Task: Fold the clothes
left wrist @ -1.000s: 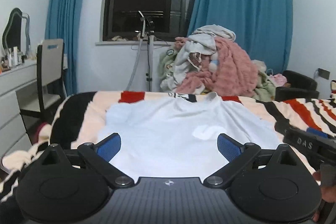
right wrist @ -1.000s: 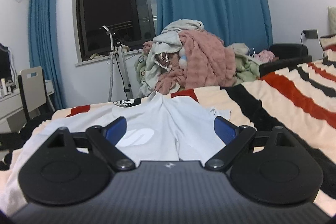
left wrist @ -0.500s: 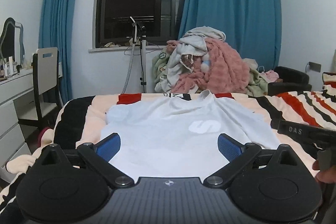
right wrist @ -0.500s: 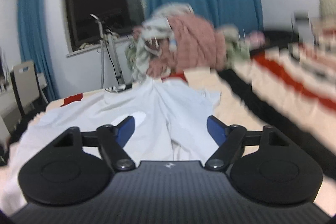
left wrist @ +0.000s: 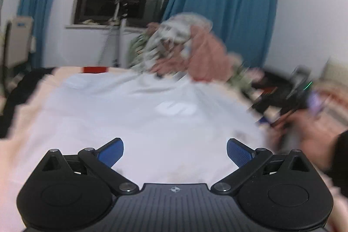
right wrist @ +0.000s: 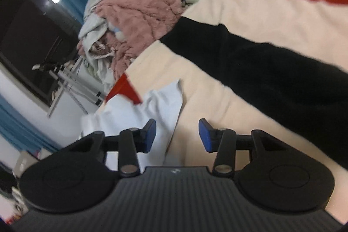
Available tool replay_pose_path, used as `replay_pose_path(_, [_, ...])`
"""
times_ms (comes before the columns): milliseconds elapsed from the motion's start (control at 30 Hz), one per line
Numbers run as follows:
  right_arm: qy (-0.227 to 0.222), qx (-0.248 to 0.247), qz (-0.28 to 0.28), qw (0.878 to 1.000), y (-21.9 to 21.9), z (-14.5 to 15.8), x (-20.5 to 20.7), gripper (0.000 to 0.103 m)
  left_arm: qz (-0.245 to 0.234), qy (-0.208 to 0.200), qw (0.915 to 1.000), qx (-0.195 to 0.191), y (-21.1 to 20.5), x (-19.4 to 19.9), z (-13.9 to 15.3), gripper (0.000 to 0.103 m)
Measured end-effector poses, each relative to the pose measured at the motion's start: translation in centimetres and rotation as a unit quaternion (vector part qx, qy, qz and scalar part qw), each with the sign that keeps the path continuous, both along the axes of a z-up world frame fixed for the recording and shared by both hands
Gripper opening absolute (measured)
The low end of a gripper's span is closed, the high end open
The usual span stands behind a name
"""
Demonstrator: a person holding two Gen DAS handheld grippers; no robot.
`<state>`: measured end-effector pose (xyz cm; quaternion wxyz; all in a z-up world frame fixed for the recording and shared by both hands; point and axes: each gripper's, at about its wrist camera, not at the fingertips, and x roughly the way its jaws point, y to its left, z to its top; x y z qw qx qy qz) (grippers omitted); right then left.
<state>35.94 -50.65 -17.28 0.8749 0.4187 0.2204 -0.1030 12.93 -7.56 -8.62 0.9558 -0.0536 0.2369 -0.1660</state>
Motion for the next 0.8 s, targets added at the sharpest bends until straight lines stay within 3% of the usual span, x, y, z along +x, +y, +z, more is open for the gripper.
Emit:
replay_pose_path(100, [-0.005,0.009,0.01,1.0,-1.1,-1.9,3.4,0.045,-0.009,0.01,0.9996,-0.026,-0.2,1.5,-1.5,0.102])
replay_pose_path(133, [-0.006,0.013,0.014,1.0,-1.5,-2.5,4.5,0.041,-0.012,0.013,0.9992,-0.035,-0.3,2.0,-2.0,0.102])
replay_pose_path(233, [-0.021,-0.048,0.056,0.997,-1.1,-2.0,6.6,0.006,-0.021,0.023,0.9977,-0.061,-0.5,3.4,-3.6,0.102])
replay_pose_path(333, [-0.084,-0.134,0.04,0.987,-1.1,1.0,6.2,0.006,-0.03,0.033,0.9952,-0.087,-0.7,4.9,-5.1,0.102])
replay_pose_path(500, [-0.046,-0.243,-0.001,0.969,-4.9,5.3,9.9,0.005,-0.035,0.025,0.9956,-0.083,-0.8,4.9,-5.5,0.103])
replay_pose_path(600, [0.009,-0.305,-0.032,0.952,-7.6,5.5,12.1,0.004,-0.034,0.028,0.9957,-0.081,-1.0,5.2,-5.4,0.103])
replay_pose_path(800, [0.046,-0.313,-0.031,0.948,-7.3,5.0,11.2,0.007,-0.032,0.03,0.9968,-0.067,-1.7,5.4,-5.3,0.103])
